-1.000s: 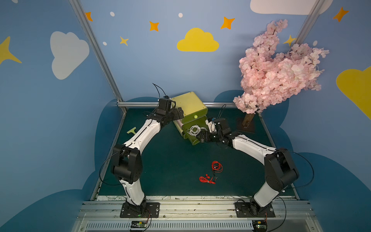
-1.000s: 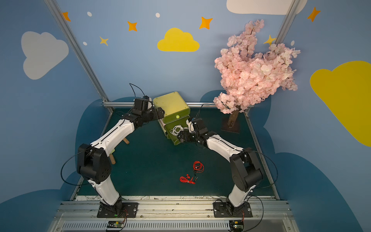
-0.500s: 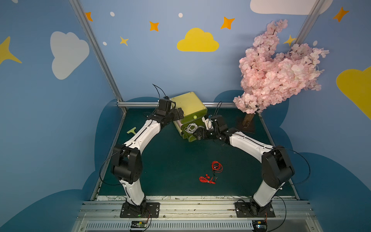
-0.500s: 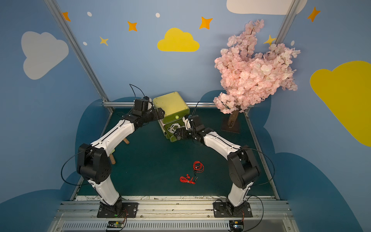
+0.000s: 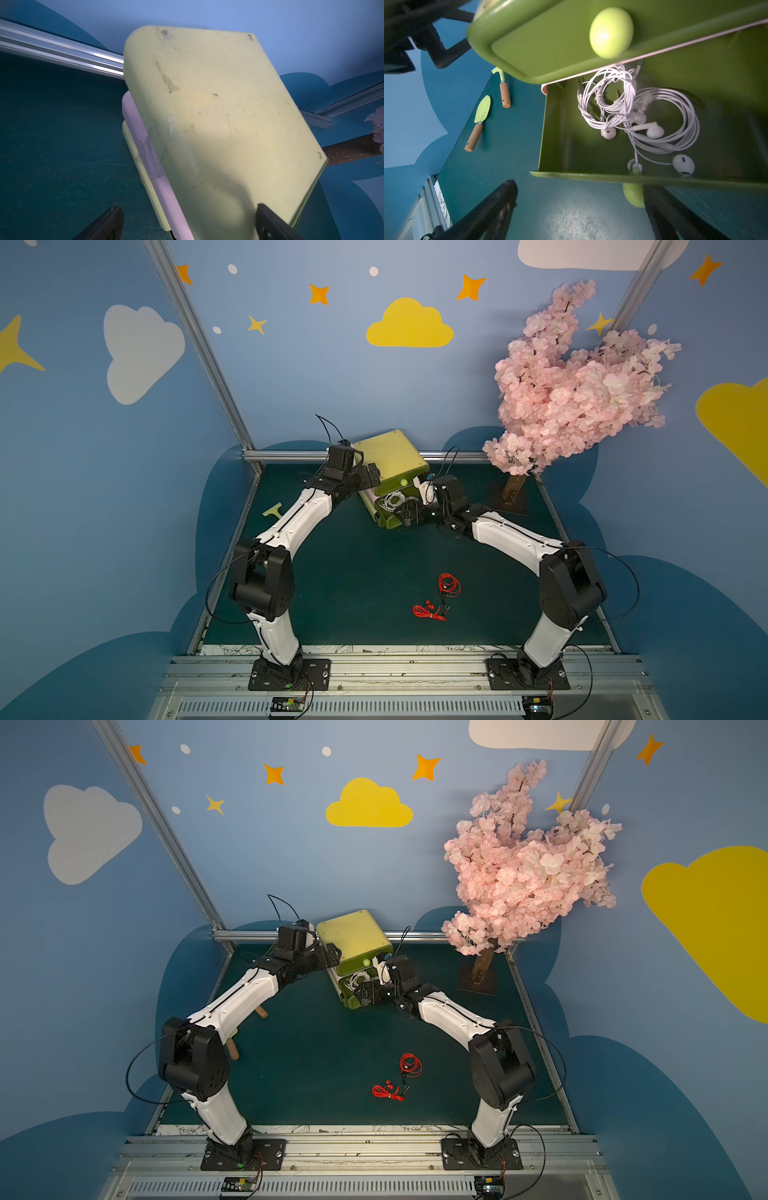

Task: Place the wired earphones into the drawer by color
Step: Close the drawer in the storage box.

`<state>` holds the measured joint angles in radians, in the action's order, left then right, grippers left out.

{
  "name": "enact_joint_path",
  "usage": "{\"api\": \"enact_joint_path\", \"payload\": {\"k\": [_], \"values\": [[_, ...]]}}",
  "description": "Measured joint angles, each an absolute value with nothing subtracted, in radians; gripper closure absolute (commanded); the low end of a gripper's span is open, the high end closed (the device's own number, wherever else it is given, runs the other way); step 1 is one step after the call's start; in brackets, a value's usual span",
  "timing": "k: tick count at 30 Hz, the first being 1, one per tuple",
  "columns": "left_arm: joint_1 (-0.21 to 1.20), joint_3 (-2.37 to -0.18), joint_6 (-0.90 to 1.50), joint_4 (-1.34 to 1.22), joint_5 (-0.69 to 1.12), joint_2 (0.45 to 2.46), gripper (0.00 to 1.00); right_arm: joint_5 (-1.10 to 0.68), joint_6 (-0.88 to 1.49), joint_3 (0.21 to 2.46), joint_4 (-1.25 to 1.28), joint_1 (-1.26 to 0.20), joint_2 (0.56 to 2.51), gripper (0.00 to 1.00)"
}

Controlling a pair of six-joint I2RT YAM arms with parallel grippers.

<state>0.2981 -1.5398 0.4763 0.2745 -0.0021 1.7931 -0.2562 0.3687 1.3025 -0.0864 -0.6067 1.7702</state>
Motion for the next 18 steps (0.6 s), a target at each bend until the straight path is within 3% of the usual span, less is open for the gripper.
{"api": "enact_joint_path", "payload": {"k": [18], "values": [[0.298, -1.533, 0.479, 0.267, 0.001, 1.791, 0.00, -0.248, 0.359, 1.369, 0.079, -0.615, 1.893, 0.01]]}}
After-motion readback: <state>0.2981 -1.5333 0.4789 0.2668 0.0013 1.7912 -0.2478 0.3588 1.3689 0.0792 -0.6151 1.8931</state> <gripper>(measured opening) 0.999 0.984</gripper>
